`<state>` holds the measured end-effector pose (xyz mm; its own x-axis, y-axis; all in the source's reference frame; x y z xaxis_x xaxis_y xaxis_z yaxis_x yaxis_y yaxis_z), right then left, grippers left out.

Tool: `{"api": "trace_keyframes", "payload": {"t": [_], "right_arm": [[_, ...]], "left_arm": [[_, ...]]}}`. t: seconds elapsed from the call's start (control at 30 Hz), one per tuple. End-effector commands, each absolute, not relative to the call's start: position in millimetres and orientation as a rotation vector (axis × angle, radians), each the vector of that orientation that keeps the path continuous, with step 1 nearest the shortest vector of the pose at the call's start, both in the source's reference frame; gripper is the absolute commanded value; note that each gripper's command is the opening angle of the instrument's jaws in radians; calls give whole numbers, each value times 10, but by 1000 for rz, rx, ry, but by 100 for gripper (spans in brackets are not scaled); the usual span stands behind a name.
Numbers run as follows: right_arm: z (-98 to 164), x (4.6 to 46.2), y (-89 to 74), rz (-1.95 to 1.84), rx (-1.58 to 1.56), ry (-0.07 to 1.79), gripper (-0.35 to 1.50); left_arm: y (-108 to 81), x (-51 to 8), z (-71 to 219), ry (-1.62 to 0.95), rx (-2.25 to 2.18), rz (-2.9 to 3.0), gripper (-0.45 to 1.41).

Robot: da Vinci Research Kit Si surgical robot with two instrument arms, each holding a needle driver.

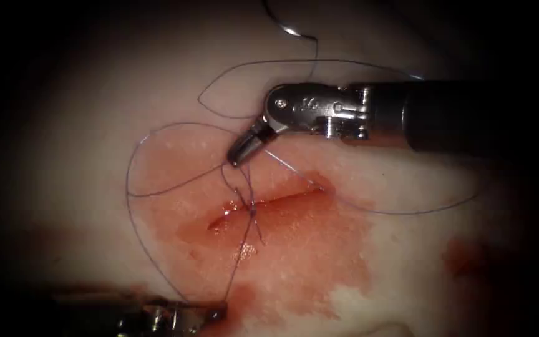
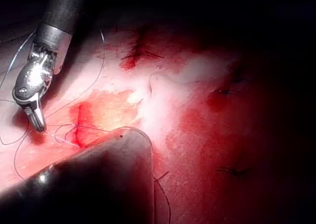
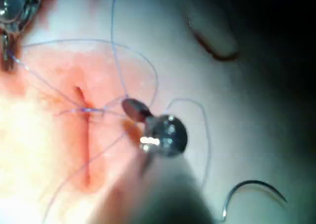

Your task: Wound Closure

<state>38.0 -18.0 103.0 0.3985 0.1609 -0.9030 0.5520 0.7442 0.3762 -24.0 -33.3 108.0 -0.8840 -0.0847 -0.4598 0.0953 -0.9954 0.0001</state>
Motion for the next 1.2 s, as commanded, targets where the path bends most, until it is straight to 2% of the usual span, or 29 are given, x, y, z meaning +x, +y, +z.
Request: {"api": "trace_keyframes", "payload": {"t": [0.03, 0.27, 0.6, 0.93, 1.2], "right_arm": [[1033, 392, -173, -258, 710, 1155, -35], [1031, 388, -176, -80, 648, 1110, -35], [1023, 361, -208, 491, 583, 927, -35], [1018, 359, -217, 1067, 719, 993, -35], [1028, 336, -201, 1510, 866, 1058, -35]], "left_arm": [[-337, -246, 1084, 39, 724, -2961, -45], [-341, -252, 1077, 44, 731, -2960, -45], [-347, -259, 1069, 46, 735, -2958, -45], [-361, -264, 1061, 49, 748, -2949, -45], [-378, -268, 1068, 61, 754, -2935, -45]]}}
